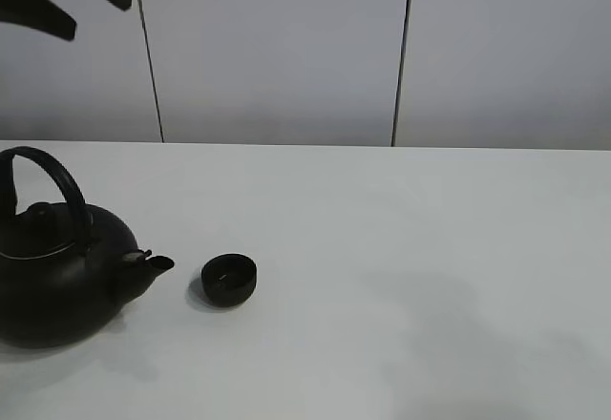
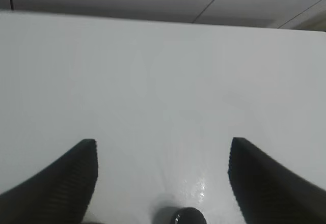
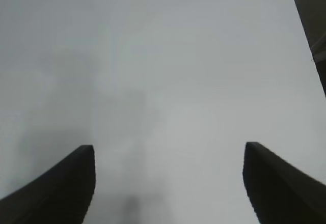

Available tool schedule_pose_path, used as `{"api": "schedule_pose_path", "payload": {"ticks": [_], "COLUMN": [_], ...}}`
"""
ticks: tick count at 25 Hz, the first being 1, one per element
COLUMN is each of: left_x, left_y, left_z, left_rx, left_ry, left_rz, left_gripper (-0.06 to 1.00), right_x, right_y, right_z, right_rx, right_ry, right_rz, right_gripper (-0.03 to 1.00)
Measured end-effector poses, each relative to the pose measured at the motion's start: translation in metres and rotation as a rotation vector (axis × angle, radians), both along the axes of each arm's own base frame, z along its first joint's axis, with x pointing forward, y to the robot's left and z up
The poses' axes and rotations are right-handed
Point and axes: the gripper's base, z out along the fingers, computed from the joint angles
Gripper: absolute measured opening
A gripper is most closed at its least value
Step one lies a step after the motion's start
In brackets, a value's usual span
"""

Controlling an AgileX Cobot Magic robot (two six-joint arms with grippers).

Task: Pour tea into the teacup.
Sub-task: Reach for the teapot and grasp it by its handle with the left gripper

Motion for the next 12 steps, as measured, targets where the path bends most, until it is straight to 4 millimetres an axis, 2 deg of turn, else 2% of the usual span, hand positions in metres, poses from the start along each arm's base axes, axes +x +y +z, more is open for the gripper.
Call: {"api": "schedule_pose_path", "payload": {"ticks": [2, 6, 8, 12], "left_x": [-0.01, -0.045, -0.069, -0.114], "left_y": [0.002, 0.008, 0.011, 0.018], "left_z": [0.024, 0.082, 0.11, 0.152], "left_rx": [0.063, 0.171, 0.199, 0.212], "left_ry": [-0.139, -0.416, -0.534, -0.696], "left_rz": [-0.049, -0.109, -0.11, -0.08], "left_gripper": [0.56, 0.6, 0.6, 0.6], "right_x": [0.0, 0.0, 0.0, 0.0], "right_y": [0.0, 0.0, 0.0, 0.0], "right_z": [0.0, 0.0, 0.0, 0.0], "right_rx": [0.0, 0.0, 0.0, 0.0], "right_ry": [0.0, 0.0, 0.0, 0.0], "right_rz": [0.0, 0.0, 0.0, 0.0], "right_gripper": [0.55, 0.55, 0.55, 0.55]}}
